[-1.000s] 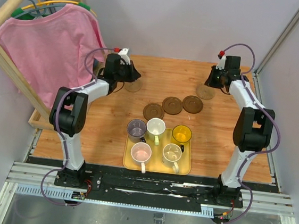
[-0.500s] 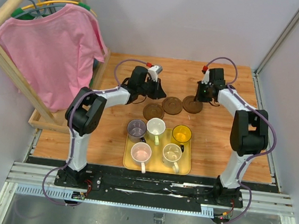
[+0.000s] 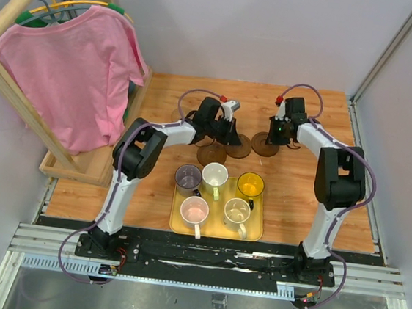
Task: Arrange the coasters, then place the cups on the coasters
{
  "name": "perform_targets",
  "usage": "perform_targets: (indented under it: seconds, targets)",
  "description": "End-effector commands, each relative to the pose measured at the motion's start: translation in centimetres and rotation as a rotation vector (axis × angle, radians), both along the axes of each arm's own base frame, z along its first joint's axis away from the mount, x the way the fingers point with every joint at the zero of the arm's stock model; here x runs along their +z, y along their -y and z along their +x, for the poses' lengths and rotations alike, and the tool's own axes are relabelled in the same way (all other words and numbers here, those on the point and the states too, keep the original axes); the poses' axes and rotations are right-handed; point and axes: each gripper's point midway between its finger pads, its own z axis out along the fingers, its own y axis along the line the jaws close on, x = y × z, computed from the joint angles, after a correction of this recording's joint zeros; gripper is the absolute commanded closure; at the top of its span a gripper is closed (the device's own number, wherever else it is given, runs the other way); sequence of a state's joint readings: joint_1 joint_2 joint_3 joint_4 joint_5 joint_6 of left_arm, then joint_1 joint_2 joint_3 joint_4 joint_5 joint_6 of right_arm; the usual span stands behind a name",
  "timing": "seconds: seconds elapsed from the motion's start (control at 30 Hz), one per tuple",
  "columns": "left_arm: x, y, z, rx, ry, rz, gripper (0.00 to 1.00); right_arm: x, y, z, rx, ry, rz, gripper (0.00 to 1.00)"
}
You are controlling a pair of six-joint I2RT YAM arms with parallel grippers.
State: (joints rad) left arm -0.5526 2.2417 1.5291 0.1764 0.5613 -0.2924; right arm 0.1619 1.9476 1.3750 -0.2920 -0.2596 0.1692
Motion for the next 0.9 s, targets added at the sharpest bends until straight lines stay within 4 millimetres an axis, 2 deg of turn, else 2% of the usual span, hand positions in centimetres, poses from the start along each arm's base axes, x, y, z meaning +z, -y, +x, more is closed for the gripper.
perform_targets:
  seconds: [0.0,0.13,0.37,0.63,0.87]
  targets:
    - [-1.2,1.2,-0.9,-0.063,-0.04,0.007,1.0,-1.2,-0.5,-0.1,0.019,-0.034,0.005,0.99]
    - [-2.6,1.7,-1.2,-0.078,-0.073,0.017,0.99,-2.4,-0.7,0.1,0.023,-0.061,0.008,0.99]
    - [-4.7,1.9,-0.4,-0.058,-0.118,0.055,1.0,-4.0,-1.4,1.0,0.04,-0.101,0.023,0.99]
    - [-6.3,1.0,3.0,0.055,-0.12,0.124,0.99,-4.9,-2.2,3.2,0.064,-0.109,0.039,0.99]
    - [-6.0,-1.8,6.2,0.198,-0.126,0.117,1.0,-4.4,-3.2,4.9,0.087,-0.089,0.062,0.99]
